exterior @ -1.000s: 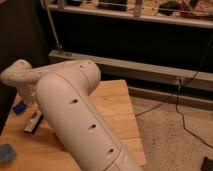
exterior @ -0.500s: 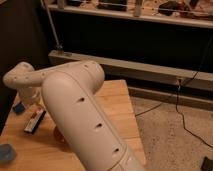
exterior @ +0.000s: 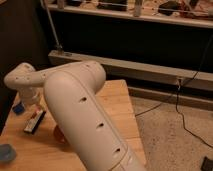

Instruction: Place the eraser in the ceramic cup

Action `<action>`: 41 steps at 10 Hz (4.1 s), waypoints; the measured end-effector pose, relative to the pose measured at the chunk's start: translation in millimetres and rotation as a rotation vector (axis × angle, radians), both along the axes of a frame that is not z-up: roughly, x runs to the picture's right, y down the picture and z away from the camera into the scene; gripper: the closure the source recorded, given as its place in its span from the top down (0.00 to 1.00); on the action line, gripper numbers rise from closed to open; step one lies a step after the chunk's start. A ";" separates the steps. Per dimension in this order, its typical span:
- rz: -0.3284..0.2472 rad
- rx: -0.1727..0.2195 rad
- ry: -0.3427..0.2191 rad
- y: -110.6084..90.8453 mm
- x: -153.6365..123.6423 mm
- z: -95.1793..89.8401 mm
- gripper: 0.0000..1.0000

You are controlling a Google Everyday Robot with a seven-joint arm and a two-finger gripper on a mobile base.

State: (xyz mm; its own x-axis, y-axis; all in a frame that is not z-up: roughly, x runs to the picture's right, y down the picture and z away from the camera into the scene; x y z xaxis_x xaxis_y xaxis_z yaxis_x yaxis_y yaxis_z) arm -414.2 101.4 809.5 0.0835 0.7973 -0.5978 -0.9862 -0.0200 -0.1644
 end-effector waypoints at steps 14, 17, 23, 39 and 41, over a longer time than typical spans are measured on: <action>0.028 -0.050 0.116 34.8 -1.7 44.1 0.65; 0.029 -0.054 0.123 41.3 1.7 52.6 0.57; -0.010 -0.066 0.121 47.5 1.5 54.0 0.00; -0.392 0.351 -0.638 -22.4 -0.7 -125.6 0.00; -0.443 0.370 -0.717 -15.6 1.4 -146.8 0.00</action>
State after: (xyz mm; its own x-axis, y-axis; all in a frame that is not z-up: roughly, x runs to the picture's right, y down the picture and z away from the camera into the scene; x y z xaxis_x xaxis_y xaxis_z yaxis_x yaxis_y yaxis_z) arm -412.8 85.7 662.7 0.6791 0.7340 0.0017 -0.5508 0.5112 -0.6598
